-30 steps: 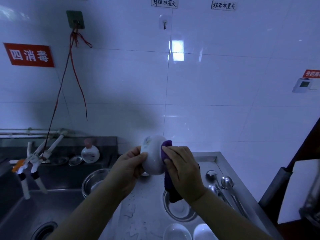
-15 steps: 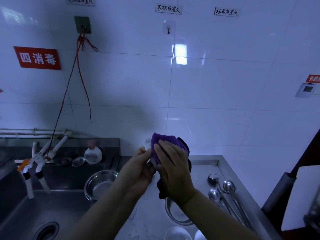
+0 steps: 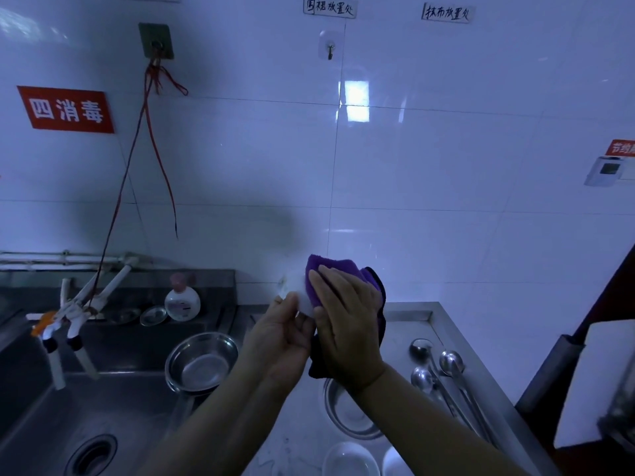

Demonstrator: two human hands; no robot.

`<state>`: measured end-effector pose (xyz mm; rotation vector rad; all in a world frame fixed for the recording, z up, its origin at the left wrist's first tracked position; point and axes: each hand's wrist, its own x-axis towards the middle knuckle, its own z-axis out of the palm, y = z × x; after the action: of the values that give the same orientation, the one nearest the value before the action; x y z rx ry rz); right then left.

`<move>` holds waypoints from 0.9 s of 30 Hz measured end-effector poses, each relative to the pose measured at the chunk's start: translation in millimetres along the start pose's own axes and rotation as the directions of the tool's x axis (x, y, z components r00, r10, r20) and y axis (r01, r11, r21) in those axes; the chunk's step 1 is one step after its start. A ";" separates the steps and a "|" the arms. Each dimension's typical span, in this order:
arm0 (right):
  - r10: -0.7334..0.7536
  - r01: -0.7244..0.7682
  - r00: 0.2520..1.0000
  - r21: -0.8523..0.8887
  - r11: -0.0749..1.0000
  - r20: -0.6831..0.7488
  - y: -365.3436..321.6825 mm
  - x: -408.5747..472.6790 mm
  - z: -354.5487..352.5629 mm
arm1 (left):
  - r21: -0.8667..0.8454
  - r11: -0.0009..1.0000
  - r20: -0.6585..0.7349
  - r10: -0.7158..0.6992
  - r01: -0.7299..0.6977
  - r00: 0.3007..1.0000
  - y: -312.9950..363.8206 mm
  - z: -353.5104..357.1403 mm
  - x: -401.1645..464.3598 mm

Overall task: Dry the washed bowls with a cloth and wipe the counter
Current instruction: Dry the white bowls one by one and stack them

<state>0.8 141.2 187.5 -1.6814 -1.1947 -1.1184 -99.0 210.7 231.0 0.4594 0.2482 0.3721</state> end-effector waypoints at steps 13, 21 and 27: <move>0.512 -0.437 0.858 0.565 0.700 0.029 7.3 -4.9 -8.0 | 0.086 0.996 0.064 -0.002 -0.003 0.998 9.6 -9.9 5.6; 0.465 -0.549 0.834 0.533 0.644 0.297 15.7 3.1 -6.0 | 0.450 0.890 0.165 -0.001 -0.074 0.986 29.0 -36.2 17.2; 0.191 -0.332 0.910 0.370 0.867 0.368 9.5 3.0 17.1 | 0.731 0.678 0.143 -0.035 -0.082 0.989 33.7 -64.2 14.4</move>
<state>14.1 155.4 184.0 -1.6483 -1.2466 -0.3780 -116.0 269.1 189.1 1.2990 0.2439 0.2458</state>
